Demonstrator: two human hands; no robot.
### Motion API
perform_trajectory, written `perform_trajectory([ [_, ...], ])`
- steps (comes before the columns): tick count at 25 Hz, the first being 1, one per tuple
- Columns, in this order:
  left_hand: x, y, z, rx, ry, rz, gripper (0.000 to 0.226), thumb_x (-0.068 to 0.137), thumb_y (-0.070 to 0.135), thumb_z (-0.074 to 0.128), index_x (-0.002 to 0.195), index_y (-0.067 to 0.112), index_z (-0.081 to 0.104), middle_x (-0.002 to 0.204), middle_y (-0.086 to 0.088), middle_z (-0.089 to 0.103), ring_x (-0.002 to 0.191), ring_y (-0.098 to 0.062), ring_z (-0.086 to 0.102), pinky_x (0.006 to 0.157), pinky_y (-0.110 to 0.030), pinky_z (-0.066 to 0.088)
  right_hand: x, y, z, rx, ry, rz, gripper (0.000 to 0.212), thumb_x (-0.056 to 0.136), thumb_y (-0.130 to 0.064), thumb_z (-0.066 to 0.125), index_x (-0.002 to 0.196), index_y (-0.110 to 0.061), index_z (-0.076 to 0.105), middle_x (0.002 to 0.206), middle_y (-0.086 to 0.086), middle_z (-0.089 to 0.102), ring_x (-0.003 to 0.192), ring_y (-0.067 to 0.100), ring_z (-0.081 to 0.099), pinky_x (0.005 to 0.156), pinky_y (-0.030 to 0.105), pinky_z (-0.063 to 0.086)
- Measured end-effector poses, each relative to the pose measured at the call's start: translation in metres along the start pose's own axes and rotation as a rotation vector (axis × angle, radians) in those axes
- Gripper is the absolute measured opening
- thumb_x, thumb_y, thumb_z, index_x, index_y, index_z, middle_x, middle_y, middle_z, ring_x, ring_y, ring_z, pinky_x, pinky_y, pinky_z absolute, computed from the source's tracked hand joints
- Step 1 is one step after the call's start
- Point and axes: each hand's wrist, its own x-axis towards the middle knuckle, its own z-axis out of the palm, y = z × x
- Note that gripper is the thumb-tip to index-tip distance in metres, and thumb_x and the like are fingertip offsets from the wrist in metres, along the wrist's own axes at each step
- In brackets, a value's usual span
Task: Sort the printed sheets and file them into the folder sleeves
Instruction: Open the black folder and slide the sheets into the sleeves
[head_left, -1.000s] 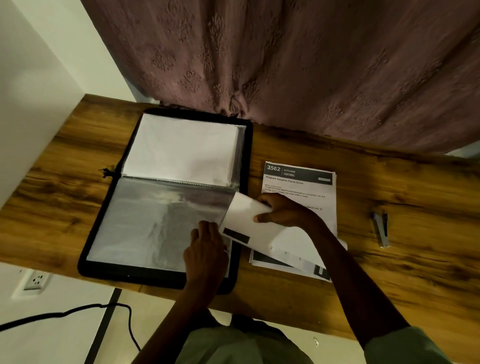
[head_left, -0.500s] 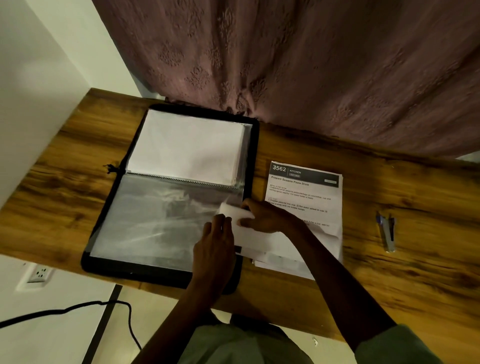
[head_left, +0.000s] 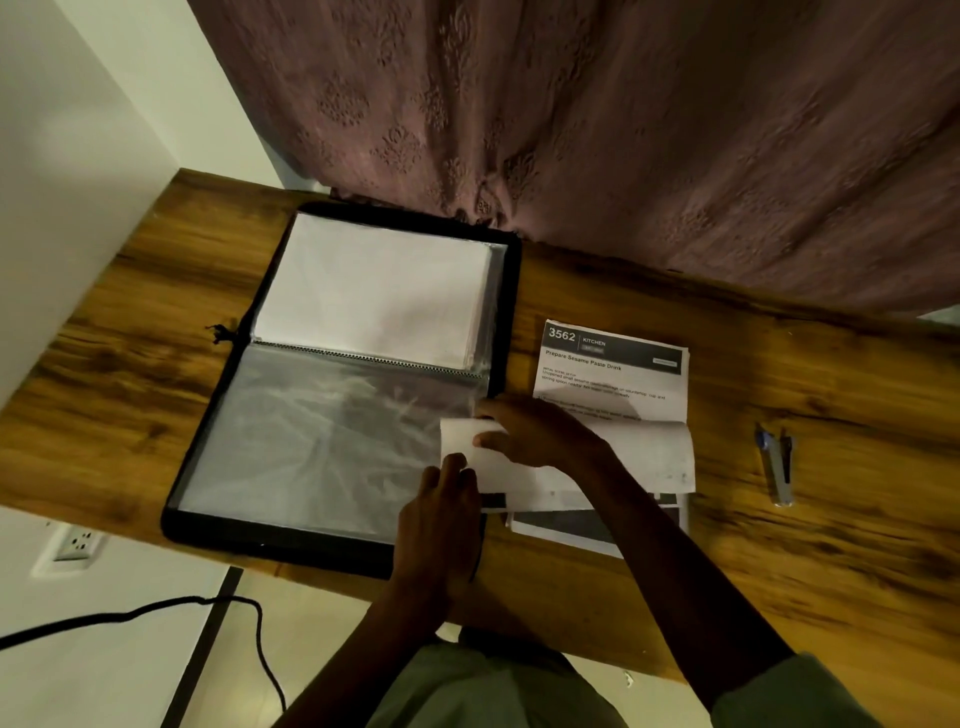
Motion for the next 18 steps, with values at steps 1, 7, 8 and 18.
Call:
perform_trajectory([
  [1,-0.001,0.0,0.0,-0.007,0.007,0.005,0.047,0.102,0.026,0.048,0.146,0.016,0.036,0.158,0.0,0.018,0.134,-0.019,0.034,0.094,-0.029,0.052,0.001,-0.001,0.001,0.01,0.033,0.004,0.04,0.095,-0.04,0.058,0.129,-0.019,0.053,0.128,0.004,0.058,0.113,0.023,0.058,0.087,0.035,0.05],
  [7,-0.002,-0.005,0.005,-0.13,-0.004,-0.02,0.044,0.102,0.027,0.045,0.144,0.014,0.039,0.153,0.001,0.021,0.13,-0.019,0.037,0.09,-0.029,0.052,0.013,-0.015,0.024,0.046,0.286,0.055,0.049,0.09,-0.044,0.065,0.12,-0.011,0.046,0.126,0.01,0.048,0.111,0.024,0.052,0.083,0.035,0.046],
  [8,-0.002,-0.007,0.008,-0.171,0.006,-0.036,0.042,0.102,0.028,0.046,0.142,0.014,0.041,0.151,0.001,0.025,0.127,-0.019,0.04,0.089,-0.03,0.053,0.013,-0.015,0.026,0.012,0.293,0.033,0.049,0.09,-0.045,0.064,0.121,-0.011,0.047,0.127,0.01,0.048,0.113,0.025,0.051,0.085,0.036,0.046],
  [18,0.001,-0.017,0.022,-0.275,0.079,-0.048,0.045,0.094,0.028,0.061,0.134,0.013,0.049,0.144,-0.004,0.035,0.116,-0.023,0.052,0.072,-0.025,0.051,-0.068,0.033,0.048,-0.422,0.422,-0.066,0.079,0.076,-0.064,0.066,0.137,-0.016,0.049,0.142,0.01,0.047,0.13,0.031,0.043,0.108,0.053,0.036],
])
